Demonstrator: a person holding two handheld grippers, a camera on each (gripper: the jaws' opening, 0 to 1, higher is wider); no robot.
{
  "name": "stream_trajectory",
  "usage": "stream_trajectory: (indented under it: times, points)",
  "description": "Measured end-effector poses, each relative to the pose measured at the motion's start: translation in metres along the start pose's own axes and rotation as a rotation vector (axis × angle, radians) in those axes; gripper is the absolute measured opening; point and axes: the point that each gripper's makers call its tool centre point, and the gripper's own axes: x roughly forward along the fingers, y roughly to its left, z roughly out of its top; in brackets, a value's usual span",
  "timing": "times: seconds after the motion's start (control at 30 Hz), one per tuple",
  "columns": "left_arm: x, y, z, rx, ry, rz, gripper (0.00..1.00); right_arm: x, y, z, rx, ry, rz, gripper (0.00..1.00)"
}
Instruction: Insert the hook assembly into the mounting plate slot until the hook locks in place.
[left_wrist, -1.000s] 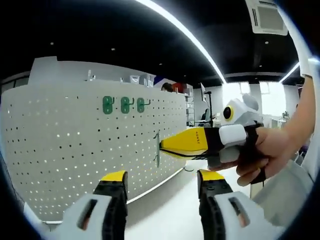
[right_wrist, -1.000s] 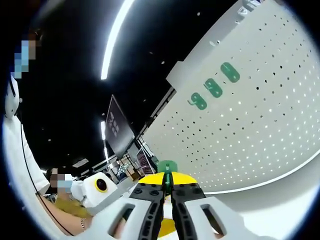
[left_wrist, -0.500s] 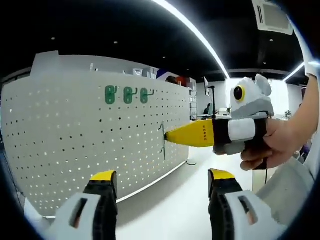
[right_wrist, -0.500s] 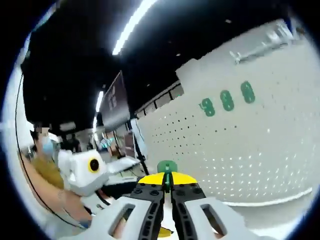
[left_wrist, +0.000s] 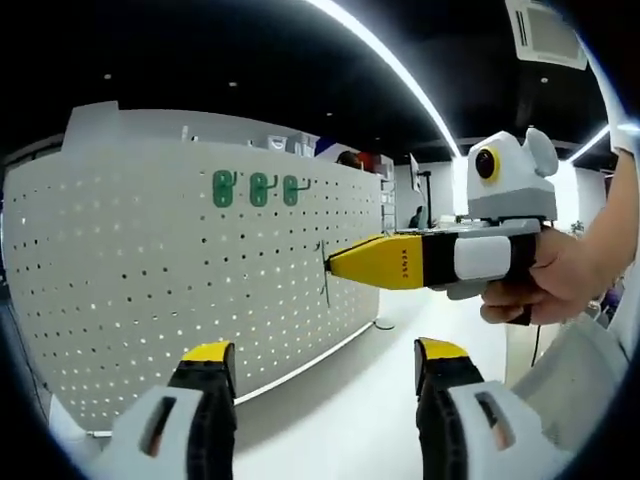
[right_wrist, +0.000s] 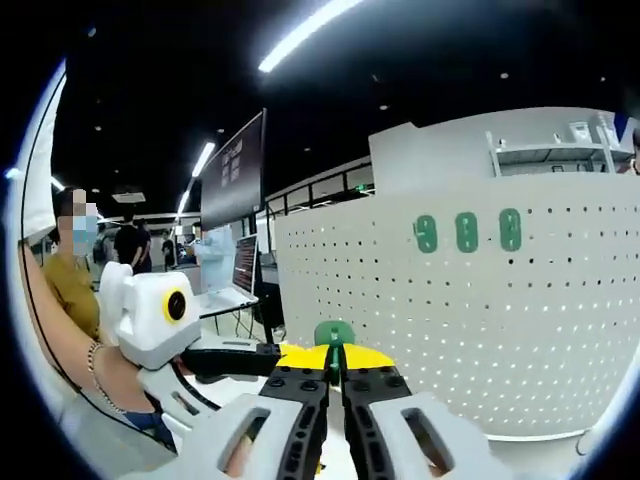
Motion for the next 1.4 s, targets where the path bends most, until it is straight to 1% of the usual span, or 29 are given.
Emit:
stream_trajectory:
  times: [0.23,0.47,0.67,0.8,0.93,1.13,1.33,1.4]
  points:
    - [-0.003,0.003,-0.003,0.0,0.01,0.005,0.75,-0.002,-0.023,0.012,0.006,-0.016,-0.049,0.01]
    - [-0.011,0.009,-0.009,-0.001,0.027,0.021,0.74,-0.005,-0.058,0.026,0.016,-0.029,-0.127,0.01]
    - [-0.019,0.014,-0.013,-0.01,0.035,0.04,0.74,-0.005,-0.084,0.033,0.037,-0.036,-0.181,0.01]
    - [-0.022,0.016,-0.016,-0.013,0.039,0.051,0.74,-0.005,-0.1,0.041,0.029,-0.043,-0.214,0.01]
    - [-0.027,0.019,-0.017,-0.014,0.041,0.063,0.73,-0.008,-0.121,0.05,0.028,-0.059,-0.263,0.01]
    - [-0.034,0.023,-0.021,-0.018,0.047,0.081,0.73,-0.013,-0.145,0.061,0.029,-0.082,-0.324,0.01]
    - [-0.038,0.025,-0.023,-0.024,0.051,0.095,0.73,-0.017,-0.162,0.066,0.031,-0.098,-0.366,0.01]
    - [-0.039,0.026,-0.023,-0.025,0.052,0.099,0.73,-0.018,-0.169,0.067,0.02,-0.098,-0.383,0.01]
